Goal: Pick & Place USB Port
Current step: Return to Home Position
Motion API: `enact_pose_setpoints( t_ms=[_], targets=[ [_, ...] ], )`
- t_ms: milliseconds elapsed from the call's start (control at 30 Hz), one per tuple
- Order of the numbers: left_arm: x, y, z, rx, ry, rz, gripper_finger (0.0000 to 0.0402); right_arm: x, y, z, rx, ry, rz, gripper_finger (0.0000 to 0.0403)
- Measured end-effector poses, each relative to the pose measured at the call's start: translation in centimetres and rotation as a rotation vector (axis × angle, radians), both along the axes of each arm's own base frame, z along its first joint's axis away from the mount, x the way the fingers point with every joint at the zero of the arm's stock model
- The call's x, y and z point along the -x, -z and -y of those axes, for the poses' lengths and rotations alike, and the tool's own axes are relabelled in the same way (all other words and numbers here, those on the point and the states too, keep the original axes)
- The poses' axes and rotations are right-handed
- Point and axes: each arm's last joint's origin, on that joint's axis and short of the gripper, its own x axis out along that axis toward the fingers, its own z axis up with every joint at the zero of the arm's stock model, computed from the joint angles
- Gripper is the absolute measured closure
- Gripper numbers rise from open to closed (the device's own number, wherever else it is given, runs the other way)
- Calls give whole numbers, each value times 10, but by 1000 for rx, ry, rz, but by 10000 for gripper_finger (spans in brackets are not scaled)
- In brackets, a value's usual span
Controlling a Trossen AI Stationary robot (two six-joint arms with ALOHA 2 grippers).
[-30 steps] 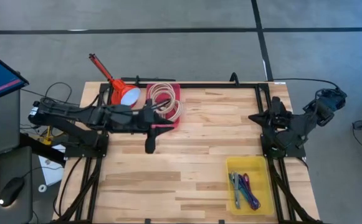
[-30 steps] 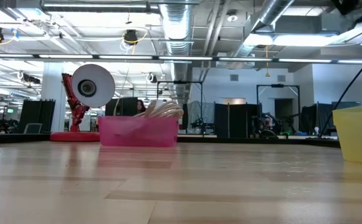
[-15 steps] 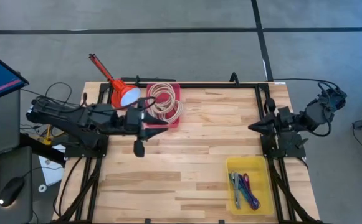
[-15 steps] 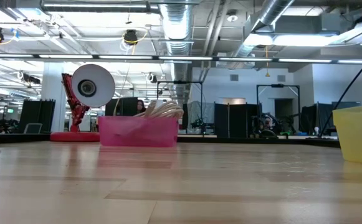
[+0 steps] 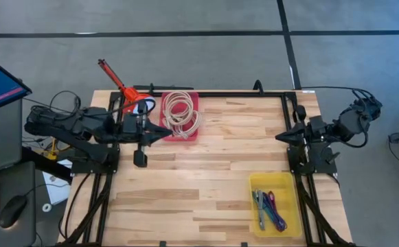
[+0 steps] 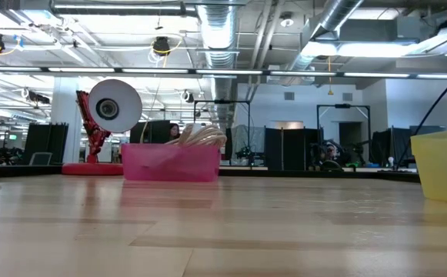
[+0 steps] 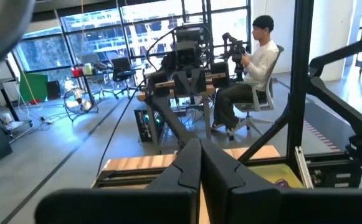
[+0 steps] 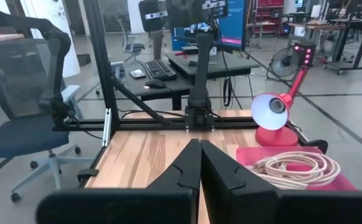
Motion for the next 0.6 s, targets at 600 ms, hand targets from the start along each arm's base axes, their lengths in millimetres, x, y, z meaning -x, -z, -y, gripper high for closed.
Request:
enact_pose_setpoints(
  t_ms=[600],
  targets=[
    [25,27,-11,89,-114,-46,397,18,-3,17,-20,136,54,403]
  ],
)
